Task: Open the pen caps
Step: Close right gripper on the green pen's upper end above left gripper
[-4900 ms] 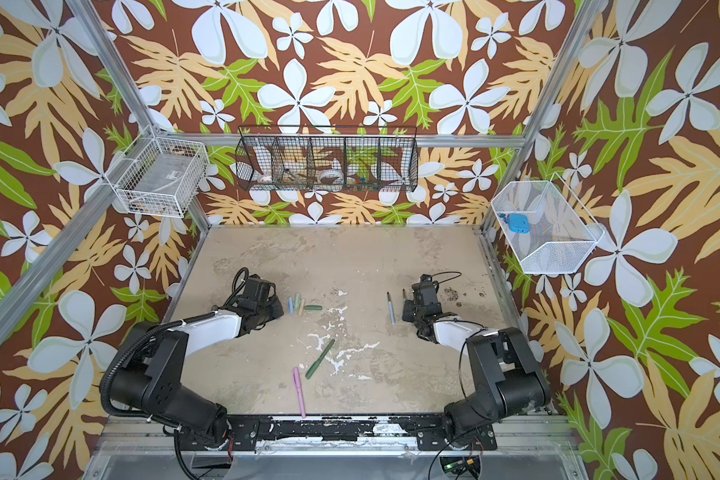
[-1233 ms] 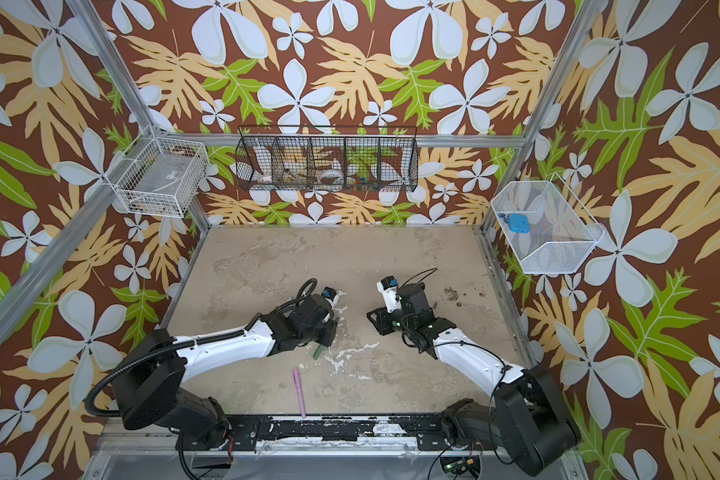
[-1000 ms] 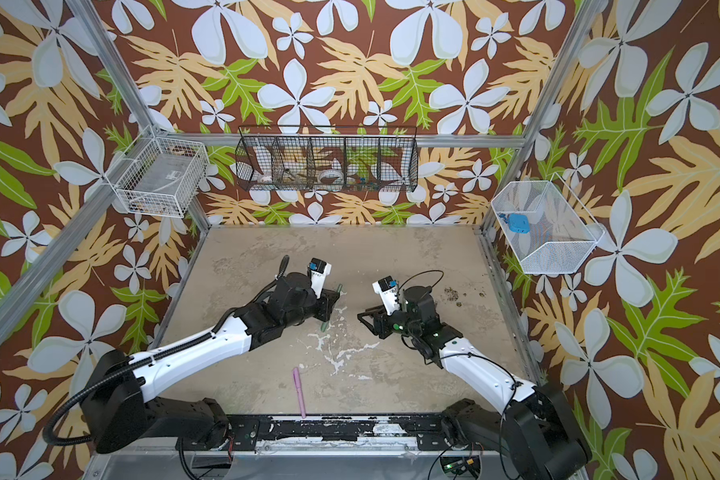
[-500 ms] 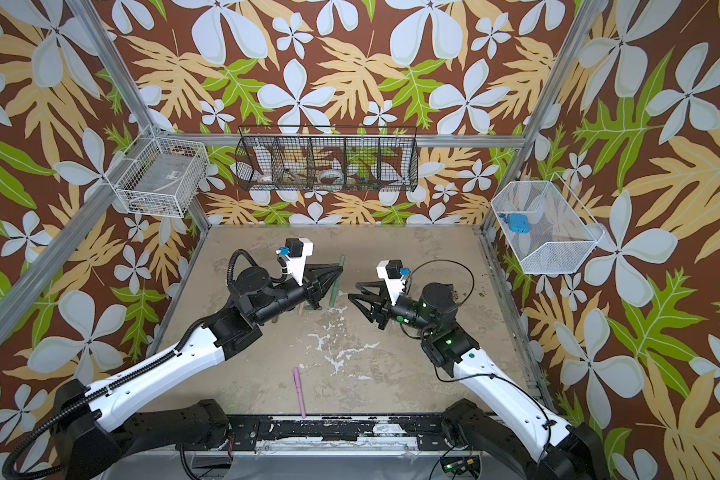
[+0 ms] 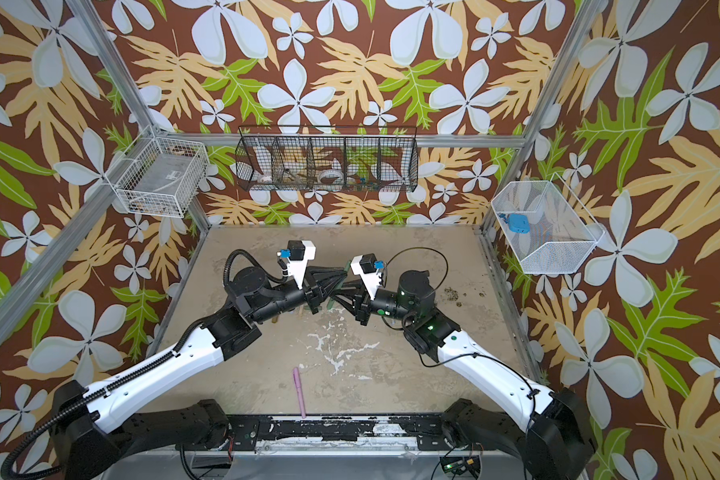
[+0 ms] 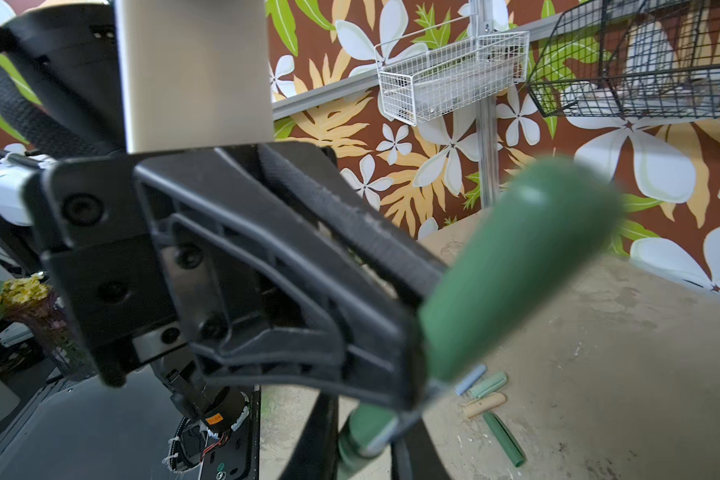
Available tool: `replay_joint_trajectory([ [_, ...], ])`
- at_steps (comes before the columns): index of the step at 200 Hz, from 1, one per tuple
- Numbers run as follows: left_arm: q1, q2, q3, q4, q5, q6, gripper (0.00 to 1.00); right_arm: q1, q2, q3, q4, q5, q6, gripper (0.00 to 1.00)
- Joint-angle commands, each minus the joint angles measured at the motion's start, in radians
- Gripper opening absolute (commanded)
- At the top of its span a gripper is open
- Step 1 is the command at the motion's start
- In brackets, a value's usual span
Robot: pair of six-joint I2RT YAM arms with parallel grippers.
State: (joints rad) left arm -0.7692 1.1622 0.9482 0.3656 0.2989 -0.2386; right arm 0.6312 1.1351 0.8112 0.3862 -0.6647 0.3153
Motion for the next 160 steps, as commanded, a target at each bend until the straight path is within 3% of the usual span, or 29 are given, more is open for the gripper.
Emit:
replay_joint_trajectory([
  [1, -0.001, -0.012, -0.005, 0.021, -0.019, -0.015, 0.12, 0.005, -0.007, 0.008, 0.018, 0.015, -0.049, 0.01],
  [17, -0.001, -0.030, -0.013, 0.009, -0.072, -0.038, 0.27, 0.005, -0.018, 0.010, 0.000, 0.046, -0.084, 0.00],
  [30, -0.001, -0.055, -0.020, -0.015, -0.126, -0.064, 0.52, 0.005, -0.030, 0.014, -0.024, 0.083, -0.145, 0.00],
  [36, -0.001, -0.069, -0.023, -0.033, -0.162, -0.083, 0.59, 0.005, -0.036, 0.017, -0.035, 0.115, -0.186, 0.00],
  [57, 0.004, -0.128, -0.016, -0.132, -0.291, -0.168, 0.69, 0.008, -0.058, 0.008, -0.022, 0.230, -0.371, 0.00],
  [75, 0.028, -0.160, 0.032, -0.294, -0.434, -0.247, 0.70, 0.015, -0.075, -0.044, 0.098, 0.302, -0.571, 0.00],
  [85, 0.059, -0.158, 0.079, -0.372, -0.457, -0.266, 0.70, 0.029, -0.082, -0.079, 0.173, 0.340, -0.717, 0.00],
  [109, 0.150, -0.128, 0.176, -0.473, -0.313, -0.278, 0.70, 0.079, -0.066, -0.112, 0.238, 0.358, -1.165, 0.00],
  [136, 0.162, -0.088, 0.231, -0.524, -0.146, -0.238, 0.70, 0.093, -0.044, -0.119, 0.255, 0.331, -1.595, 0.00],
  [160, 0.162, -0.071, 0.226, -0.550, -0.025, -0.200, 0.69, 0.093, -0.019, -0.120, 0.293, 0.338, -1.886, 0.00],
])
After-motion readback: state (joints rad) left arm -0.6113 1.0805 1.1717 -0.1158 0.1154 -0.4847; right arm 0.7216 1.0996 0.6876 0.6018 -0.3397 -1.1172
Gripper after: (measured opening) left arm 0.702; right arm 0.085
